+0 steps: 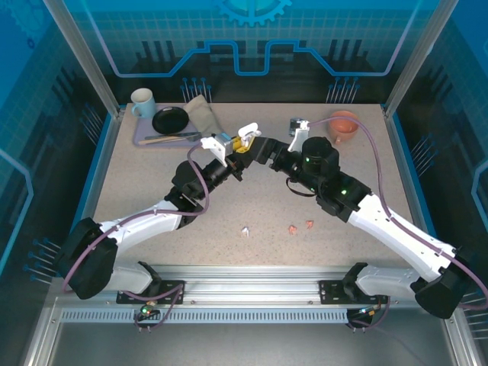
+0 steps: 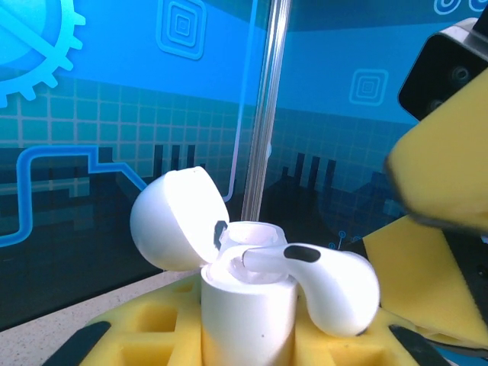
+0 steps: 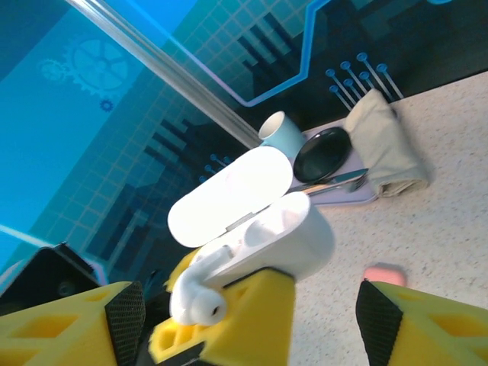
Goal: Insert wireless bluetooth earbuds into charging case
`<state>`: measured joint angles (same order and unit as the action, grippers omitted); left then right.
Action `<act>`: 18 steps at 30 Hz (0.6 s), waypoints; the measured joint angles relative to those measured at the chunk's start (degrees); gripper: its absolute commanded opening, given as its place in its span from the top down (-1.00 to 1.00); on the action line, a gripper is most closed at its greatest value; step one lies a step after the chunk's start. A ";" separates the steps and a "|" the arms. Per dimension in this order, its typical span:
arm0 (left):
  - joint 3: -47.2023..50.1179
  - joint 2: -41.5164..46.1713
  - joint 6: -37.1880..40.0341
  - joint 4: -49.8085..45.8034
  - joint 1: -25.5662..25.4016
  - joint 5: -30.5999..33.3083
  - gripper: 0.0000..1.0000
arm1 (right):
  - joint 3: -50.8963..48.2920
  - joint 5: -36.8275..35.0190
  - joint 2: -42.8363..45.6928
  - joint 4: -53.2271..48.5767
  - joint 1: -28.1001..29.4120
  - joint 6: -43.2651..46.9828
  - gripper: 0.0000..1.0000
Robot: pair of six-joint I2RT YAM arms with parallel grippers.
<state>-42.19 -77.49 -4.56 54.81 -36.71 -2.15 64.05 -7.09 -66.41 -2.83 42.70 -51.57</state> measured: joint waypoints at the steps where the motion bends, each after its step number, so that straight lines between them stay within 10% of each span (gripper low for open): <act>1: 0.00 0.00 0.02 0.00 0.00 0.00 1.00 | 0.39 0.90 0.00 -0.28 0.00 -0.83 -0.55; 18: 1.20 -0.02 0.42 -0.02 0.00 -0.02 1.00 | 6.38 5.01 -0.35 -6.69 2.78 -6.08 -0.54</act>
<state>-40.99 -77.52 -4.14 54.78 -36.71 -2.17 70.43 -2.09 -66.76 -9.52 45.47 -57.65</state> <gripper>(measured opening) 0.228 0.772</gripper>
